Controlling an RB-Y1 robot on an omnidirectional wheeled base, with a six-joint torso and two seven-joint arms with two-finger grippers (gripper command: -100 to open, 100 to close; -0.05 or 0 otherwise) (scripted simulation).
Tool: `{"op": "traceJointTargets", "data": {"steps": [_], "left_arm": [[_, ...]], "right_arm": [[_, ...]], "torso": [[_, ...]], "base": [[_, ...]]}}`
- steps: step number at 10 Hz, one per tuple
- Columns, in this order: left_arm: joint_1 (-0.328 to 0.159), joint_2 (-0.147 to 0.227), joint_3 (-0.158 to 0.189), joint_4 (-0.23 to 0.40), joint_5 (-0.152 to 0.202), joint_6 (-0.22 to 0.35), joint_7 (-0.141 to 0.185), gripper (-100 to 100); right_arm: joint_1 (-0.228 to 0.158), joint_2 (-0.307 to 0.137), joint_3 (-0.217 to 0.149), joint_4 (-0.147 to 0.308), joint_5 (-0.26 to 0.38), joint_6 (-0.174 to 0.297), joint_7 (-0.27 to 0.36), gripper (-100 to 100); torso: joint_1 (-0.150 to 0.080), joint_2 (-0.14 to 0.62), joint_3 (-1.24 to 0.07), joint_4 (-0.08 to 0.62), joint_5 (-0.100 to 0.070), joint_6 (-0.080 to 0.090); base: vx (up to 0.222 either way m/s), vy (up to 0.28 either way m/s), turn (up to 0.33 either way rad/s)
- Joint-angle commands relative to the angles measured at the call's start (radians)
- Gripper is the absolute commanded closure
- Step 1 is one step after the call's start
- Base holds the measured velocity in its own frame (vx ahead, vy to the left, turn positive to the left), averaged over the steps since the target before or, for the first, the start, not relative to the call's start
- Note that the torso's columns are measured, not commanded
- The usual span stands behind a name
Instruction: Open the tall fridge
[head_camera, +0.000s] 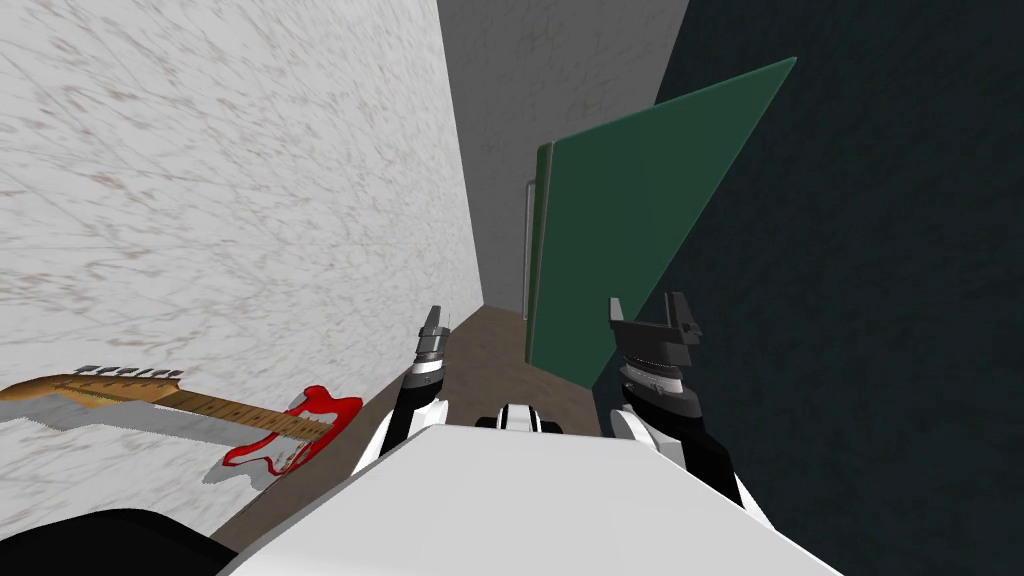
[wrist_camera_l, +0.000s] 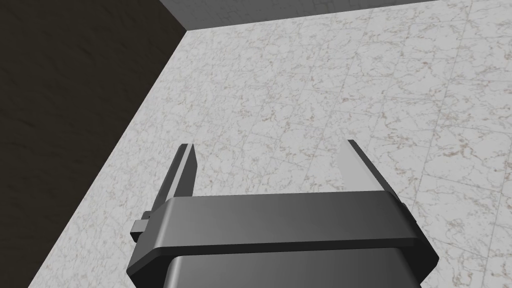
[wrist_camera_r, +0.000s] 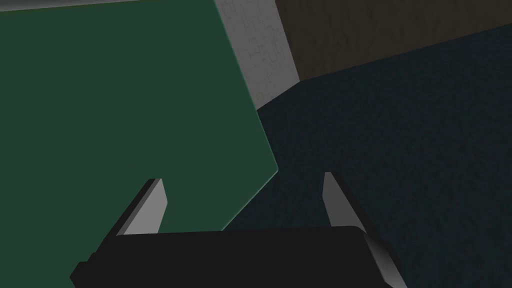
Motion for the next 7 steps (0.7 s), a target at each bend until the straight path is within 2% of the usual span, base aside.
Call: {"op": "traceJointTargets", "data": {"steps": [1,3,4,5,6,7], "left_arm": [[0.000,0.000,0.000,0.000,0.000,0.000,0.000,0],[0.000,0.000,0.000,0.000,0.000,0.000,0.000,0],[0.000,0.000,0.000,0.000,0.000,0.000,0.000,0],[0.000,0.000,0.000,0.000,0.000,0.000,0.000,0],[0.000,0.000,0.000,0.000,0.000,0.000,0.000,0],[0.000,0.000,0.000,0.000,0.000,0.000,0.000,0]], "right_arm": [[-0.038,-0.048,0.007,-0.007,-0.067,-0.029,-0.019,-100],[-0.080,-0.078,0.015,-0.013,-0.127,-0.059,-0.040,-100],[-0.080,-0.078,0.015,-0.013,-0.144,-0.059,-0.040,-100],[-0.105,-0.091,0.020,-0.016,-0.178,-0.076,-0.052,-100],[-0.105,-0.091,0.020,-0.016,-0.190,-0.076,-0.052,-100],[-0.132,-0.102,0.025,-0.019,-0.228,-0.094,-0.066,-100]], "torso": [[0.000,0.002,-0.005,0.003,0.000,0.000],[0.000,0.003,-0.006,0.004,0.000,0.000],[-0.001,0.004,-0.005,0.004,0.000,0.000],[-0.003,0.006,-0.004,0.005,-0.001,0.000],[-0.003,0.006,-0.004,0.005,-0.001,0.000],[-0.004,0.006,-0.004,0.005,-0.001,0.000]], "base": [[0.060,0.076,0.030],[0.083,0.085,0.037],[0.060,0.068,0.013],[0.050,0.061,0.033],[0.044,0.039,0.014],[0.065,0.043,0.030]]}}
